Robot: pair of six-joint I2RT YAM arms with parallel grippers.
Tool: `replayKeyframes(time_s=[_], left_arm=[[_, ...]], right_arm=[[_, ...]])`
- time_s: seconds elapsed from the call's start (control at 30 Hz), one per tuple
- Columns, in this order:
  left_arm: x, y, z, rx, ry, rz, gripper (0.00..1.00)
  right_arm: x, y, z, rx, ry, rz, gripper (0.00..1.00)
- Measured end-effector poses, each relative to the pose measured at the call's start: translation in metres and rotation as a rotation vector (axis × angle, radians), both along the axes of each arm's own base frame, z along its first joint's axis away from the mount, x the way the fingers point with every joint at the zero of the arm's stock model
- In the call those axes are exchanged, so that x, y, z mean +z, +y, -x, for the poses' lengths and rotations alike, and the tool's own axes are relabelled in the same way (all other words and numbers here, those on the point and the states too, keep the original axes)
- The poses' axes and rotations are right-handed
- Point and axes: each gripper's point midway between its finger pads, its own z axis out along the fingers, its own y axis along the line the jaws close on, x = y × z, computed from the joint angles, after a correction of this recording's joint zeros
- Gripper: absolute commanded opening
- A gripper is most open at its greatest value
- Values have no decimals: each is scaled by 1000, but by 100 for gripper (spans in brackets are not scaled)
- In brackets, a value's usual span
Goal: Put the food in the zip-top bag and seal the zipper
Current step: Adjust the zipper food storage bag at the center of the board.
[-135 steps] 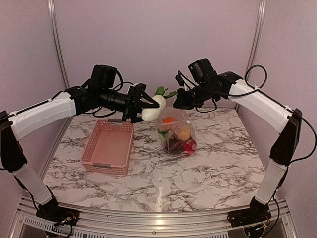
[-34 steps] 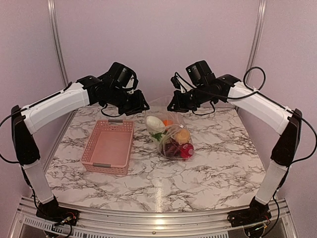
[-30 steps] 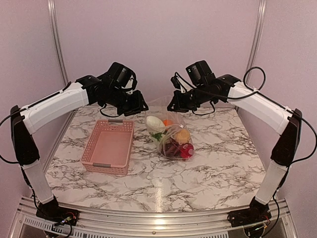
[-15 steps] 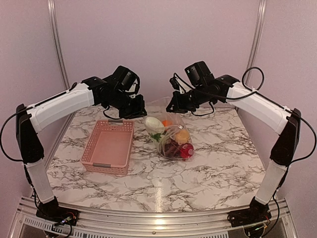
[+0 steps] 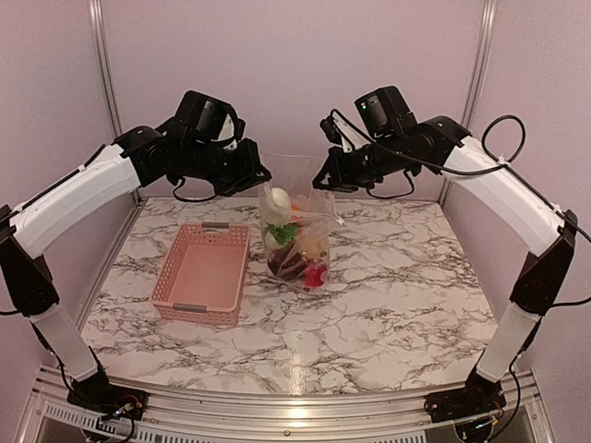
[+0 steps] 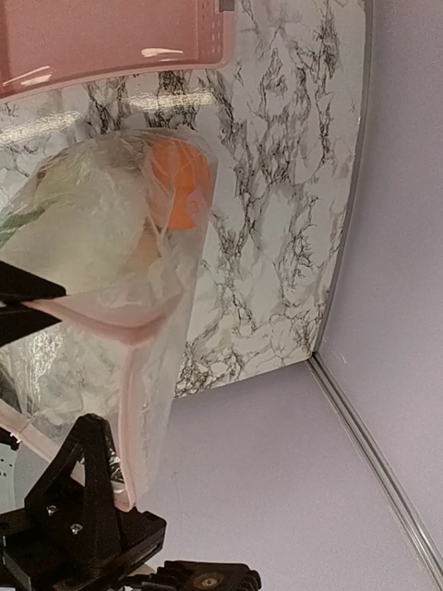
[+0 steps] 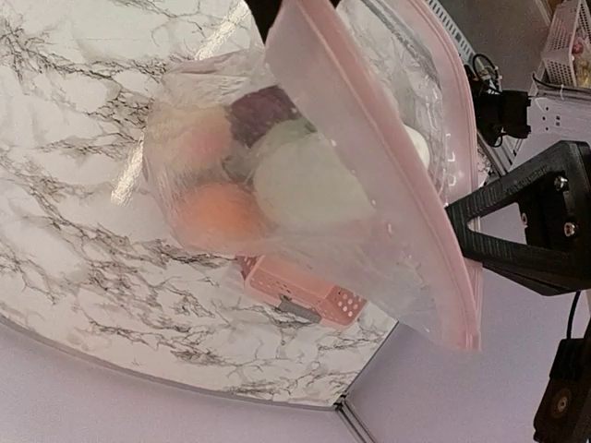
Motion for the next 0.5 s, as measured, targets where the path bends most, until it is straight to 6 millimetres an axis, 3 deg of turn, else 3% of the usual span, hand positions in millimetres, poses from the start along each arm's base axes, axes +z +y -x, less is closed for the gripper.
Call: replayKeyframes(time_s=[0.07, 0.17, 0.23, 0.4, 0.5], left_arm=[[-3, 1, 2, 0, 15, 14, 0], [-24, -7, -4, 1, 50, -14, 0], [-32, -11, -7, 10, 57, -35, 0], [-20, -11, -14, 40, 32, -16, 0], [-16, -19, -14, 27, 37, -1, 0]], right_arm=[[-13, -7, 6, 1, 28, 28, 0], [-35, -8, 7, -3, 81, 75, 0], [-40, -8, 6, -7, 105, 96, 0], [1, -7, -3, -33, 38, 49, 0], [2, -14, -2, -42, 49, 58, 0]])
